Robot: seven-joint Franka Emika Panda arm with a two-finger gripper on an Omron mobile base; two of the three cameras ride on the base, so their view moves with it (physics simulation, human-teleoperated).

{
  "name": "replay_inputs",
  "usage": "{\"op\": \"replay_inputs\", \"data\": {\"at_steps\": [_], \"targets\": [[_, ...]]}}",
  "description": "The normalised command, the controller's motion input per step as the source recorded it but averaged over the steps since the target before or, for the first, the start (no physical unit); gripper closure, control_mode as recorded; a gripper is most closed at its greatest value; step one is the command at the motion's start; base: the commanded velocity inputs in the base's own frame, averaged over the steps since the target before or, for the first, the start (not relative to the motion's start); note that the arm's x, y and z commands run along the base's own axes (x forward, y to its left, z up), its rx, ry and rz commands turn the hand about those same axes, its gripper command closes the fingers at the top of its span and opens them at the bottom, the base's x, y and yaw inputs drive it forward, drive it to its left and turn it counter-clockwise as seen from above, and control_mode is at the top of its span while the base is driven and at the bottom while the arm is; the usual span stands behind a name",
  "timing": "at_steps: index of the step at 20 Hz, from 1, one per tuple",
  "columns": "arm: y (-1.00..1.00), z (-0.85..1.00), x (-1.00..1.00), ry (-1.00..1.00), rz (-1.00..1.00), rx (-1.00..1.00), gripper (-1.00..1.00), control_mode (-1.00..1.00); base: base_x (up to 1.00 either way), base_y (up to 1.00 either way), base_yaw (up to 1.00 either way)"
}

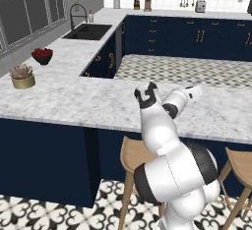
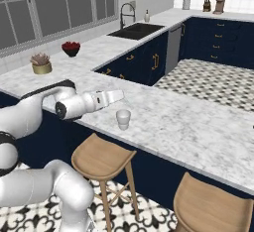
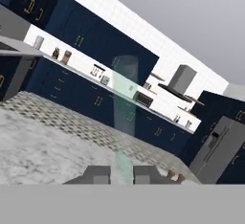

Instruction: Take a straw from the drawer in front and place it inside the glass cup on the dining counter.

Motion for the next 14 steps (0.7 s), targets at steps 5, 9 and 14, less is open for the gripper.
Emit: {"op": "replay_inputs", "data": {"at_steps": [5,9,14], "targets": [[0.22,0.33,0.38,0.12,-0.09,0.01,1.0,-1.0,0.0,0.0,0.0],[0.02,0.41,0.07,0.06,-0.07,0.19,1.0,-1.0,0.0,0.0,0.0],[0.0,0.05,-0.1,0.03,-0.04,0.47,1.0,-1.0,0.0,0.0,0.0]]}}
